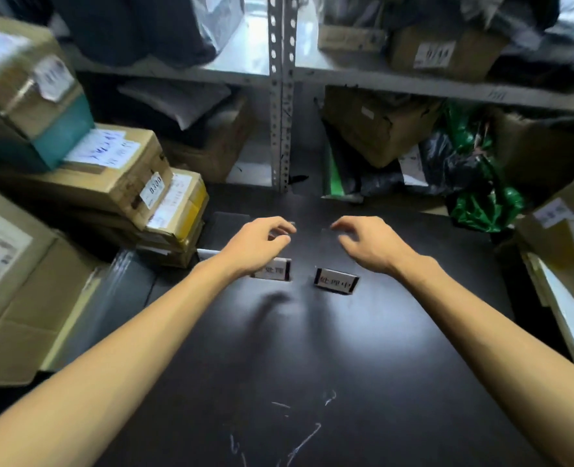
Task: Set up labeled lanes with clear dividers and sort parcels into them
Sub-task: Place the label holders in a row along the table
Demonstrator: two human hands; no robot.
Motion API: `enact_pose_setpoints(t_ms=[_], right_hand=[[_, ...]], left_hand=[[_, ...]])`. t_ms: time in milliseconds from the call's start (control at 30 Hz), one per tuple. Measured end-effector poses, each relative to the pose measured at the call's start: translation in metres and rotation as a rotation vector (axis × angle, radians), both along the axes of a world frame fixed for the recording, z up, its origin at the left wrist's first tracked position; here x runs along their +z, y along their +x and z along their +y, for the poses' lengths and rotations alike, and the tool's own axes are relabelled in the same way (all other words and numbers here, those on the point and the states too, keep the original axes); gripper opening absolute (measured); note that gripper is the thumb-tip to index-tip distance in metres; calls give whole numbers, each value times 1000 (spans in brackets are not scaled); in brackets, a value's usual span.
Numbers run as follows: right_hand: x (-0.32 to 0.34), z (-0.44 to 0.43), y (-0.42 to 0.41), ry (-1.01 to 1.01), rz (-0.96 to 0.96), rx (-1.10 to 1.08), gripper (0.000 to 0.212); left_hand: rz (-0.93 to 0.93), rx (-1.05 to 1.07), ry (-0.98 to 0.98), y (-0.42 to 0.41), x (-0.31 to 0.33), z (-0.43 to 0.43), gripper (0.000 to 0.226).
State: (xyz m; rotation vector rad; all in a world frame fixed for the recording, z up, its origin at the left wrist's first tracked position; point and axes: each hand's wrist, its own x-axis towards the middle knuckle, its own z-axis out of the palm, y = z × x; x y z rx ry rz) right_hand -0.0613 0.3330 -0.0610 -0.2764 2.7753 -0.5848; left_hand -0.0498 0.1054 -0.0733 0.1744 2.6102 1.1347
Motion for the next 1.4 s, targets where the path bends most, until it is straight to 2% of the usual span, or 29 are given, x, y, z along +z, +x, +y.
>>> enact_pose_setpoints(t_ms=[233, 467, 567, 667, 767, 900, 1133, 1233, 1300, 1400], right_hand=[[18, -95, -19, -109, 49, 100, 32], [-39, -178, -25, -111, -61, 177, 37], [-72, -204, -30, 11, -80, 214, 38], [-98, -216, -34, 93, -53, 244, 27], [-101, -214, -39, 117, 14, 276, 25], [-84, -206, -41, 65, 46, 268, 24], [-39, -183, -43, -35, 124, 257, 20], [-25, -166, -43, -99, 85, 207, 19], [-14, -152, -42, -178, 62, 159, 18], [7, -129, -36, -378, 23, 49, 17]], left_hand=[[14, 134, 24, 7, 15, -84, 19], [-85, 306, 80, 27, -49, -148, 20], [-131, 343, 70, 30, -84, -158, 25], [-169, 389, 55, 29, -115, -165, 35], [-184, 387, 9, 25, -128, -168, 49], [-211, 384, 48, 18, -119, -163, 56], [-212, 369, 125, 13, -96, -148, 42], [-150, 376, 162, 7, -81, -137, 24], [-123, 393, 232, 1, -66, -126, 11], [-90, 375, 410, -9, -40, -105, 9]])
